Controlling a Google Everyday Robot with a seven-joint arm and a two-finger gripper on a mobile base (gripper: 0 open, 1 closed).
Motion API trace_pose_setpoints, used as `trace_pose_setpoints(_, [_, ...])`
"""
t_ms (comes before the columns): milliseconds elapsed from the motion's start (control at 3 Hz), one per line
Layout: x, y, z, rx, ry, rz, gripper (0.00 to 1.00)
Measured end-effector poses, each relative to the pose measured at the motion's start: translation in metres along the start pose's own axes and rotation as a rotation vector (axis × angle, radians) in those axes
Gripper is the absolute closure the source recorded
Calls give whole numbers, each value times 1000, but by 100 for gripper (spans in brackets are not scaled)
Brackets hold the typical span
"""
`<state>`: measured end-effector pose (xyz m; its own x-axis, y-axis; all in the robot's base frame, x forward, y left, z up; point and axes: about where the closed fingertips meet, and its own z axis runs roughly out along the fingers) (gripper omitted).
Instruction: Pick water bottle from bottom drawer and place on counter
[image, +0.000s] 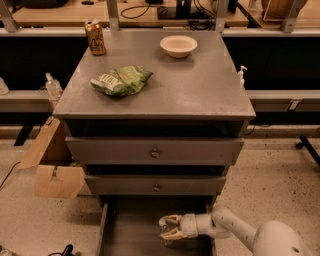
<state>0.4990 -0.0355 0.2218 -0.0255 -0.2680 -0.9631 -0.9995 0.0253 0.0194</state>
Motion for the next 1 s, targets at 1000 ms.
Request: trace_pose_setpoints(1000, [-192, -2, -113, 318, -115, 88, 100])
